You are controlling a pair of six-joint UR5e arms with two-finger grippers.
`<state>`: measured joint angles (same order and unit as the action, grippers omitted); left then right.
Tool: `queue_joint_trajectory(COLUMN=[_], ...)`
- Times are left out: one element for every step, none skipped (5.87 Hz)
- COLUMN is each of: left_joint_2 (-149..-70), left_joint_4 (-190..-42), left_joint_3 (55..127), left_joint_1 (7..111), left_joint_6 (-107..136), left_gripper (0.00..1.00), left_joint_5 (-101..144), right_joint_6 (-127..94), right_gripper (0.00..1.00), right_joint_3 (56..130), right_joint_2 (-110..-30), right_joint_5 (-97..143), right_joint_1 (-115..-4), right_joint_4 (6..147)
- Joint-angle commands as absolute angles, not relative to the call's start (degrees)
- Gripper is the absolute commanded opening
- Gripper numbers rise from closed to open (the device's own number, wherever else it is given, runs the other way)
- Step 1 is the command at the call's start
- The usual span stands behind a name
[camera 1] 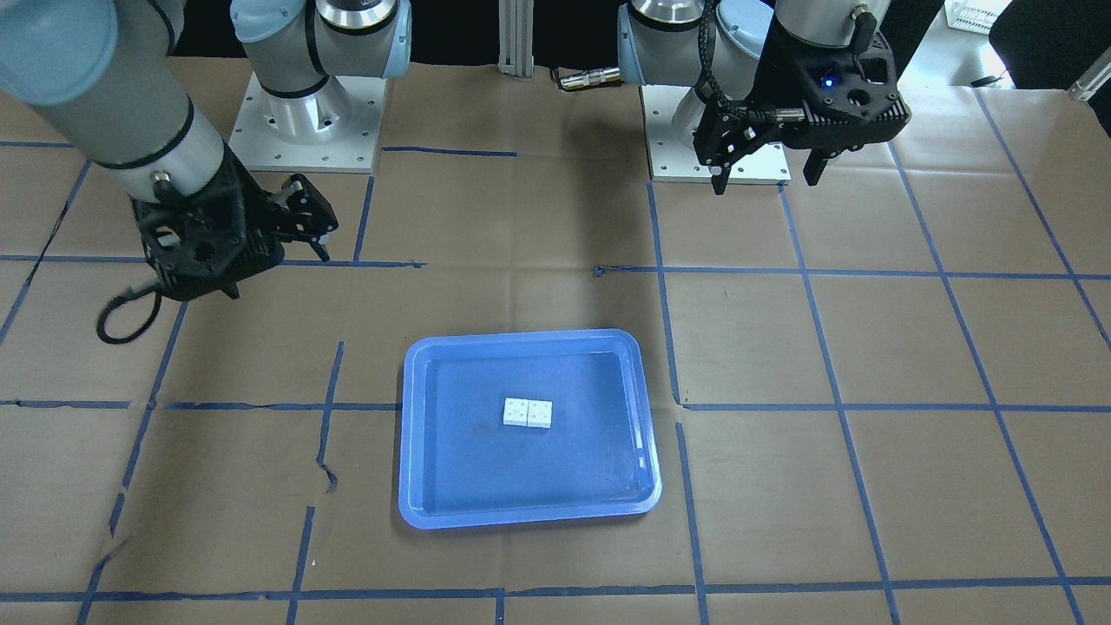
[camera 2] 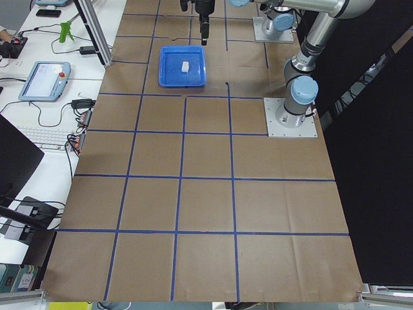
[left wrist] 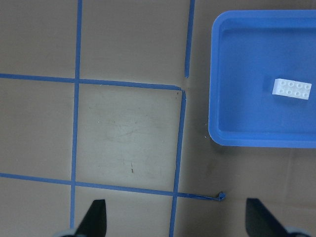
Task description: Assemble white blocks and place on blue tray
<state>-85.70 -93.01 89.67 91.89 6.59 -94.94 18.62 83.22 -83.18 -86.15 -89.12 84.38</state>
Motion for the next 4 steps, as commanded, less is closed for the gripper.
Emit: queue_joint_trajectory(left_joint_2=[-85.8, -85.8, -85.8, -85.8], left_joint_4=[-93.3, -93.2, -93.2, -93.2], left_joint_3=[89.8, 89.8, 89.7, 89.7], left_joint_1=[91.9, 91.9, 91.8, 91.8], left_joint_6=[6.9, 6.7, 6.6, 6.5], left_gripper=[1.00, 0.99, 0.99, 0.99], left_joint_5=[-95.0, -95.1, -95.1, -95.1], right_joint_6=[-0.2, -7.5, -7.1, -6.5], right_gripper=[1.00, 1.00, 1.00, 1.00], right_joint_3=[79.6, 80.3, 80.4, 80.4], right_joint_2=[-85.7, -85.2, -85.1, -85.0], right_joint_5=[-87.6, -86.8, -86.8, -86.8], right_joint_1=[-89.1, -89.4, -89.4, -89.3], right_joint_4=[75.3, 75.8, 75.8, 75.8])
